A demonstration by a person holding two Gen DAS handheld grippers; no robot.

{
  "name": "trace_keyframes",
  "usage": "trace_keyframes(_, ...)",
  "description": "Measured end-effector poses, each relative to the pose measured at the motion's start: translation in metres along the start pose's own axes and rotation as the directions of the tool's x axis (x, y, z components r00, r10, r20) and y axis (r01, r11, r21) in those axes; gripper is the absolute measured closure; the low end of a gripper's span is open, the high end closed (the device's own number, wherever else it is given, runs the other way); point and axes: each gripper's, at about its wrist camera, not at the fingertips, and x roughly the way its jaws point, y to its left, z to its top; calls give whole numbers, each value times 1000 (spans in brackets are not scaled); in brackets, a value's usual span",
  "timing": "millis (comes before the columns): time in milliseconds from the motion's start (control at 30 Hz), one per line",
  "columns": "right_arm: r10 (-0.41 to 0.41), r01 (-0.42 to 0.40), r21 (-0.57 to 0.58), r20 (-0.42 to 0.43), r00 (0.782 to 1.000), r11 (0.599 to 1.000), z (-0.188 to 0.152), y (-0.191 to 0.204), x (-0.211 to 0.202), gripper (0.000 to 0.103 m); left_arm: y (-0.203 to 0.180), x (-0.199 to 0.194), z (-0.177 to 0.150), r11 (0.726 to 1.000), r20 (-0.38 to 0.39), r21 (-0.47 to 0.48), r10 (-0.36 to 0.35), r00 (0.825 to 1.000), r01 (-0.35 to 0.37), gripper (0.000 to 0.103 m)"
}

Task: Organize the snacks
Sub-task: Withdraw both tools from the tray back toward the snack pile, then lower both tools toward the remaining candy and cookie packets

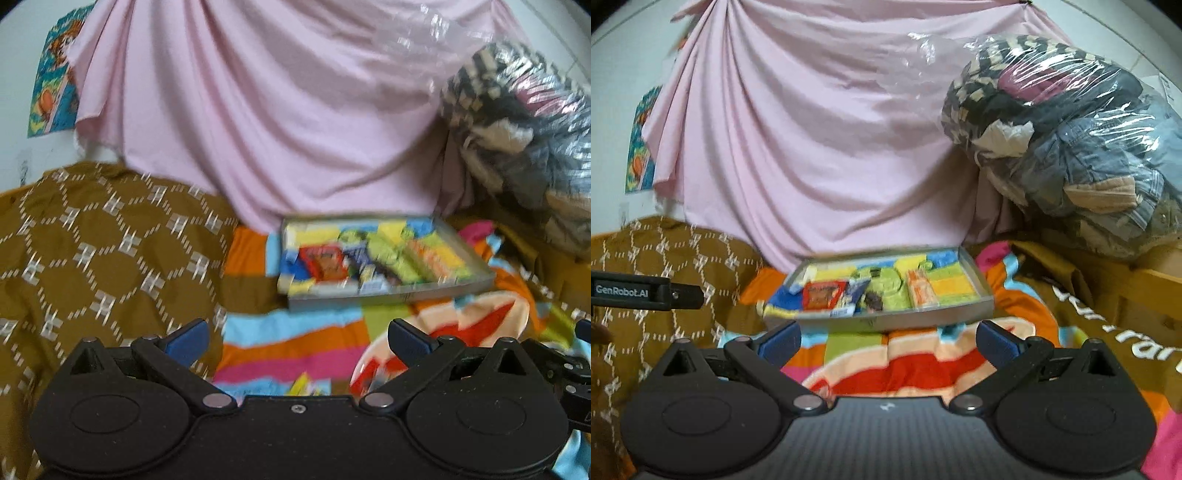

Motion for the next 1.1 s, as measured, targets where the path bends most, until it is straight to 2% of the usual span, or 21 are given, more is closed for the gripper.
trace_keyframes(167, 12, -10, 12, -120, 993, 1000, -11, 7, -5, 0, 9, -9, -17, 999, -106, -28, 14, 994, -17, 1)
trace_keyframes(400, 42, -39, 19, -193, 980, 999, -25, 10, -11, 0, 8, -22, -37, 1000, -192, 11, 29, 981, -27, 1)
trace_keyframes(667, 63, -59, 25, -241, 968, 998, -31, 11, -8, 0, 1, -20, -44, 1000, -292, 18, 25, 956, -20, 1)
trace_keyframes(867, 51, -40, 45, -265, 963, 998, -33, 9, -4, 0, -6, -16, -46, 995, -312, 74, 82, 947, -62, 1)
trace_keyframes(1100, 62, -46, 60, -295, 953, 997, -40, 8, 1, 0, -7, -8, -51, 994, -329, 86, 89, 940, -64, 1)
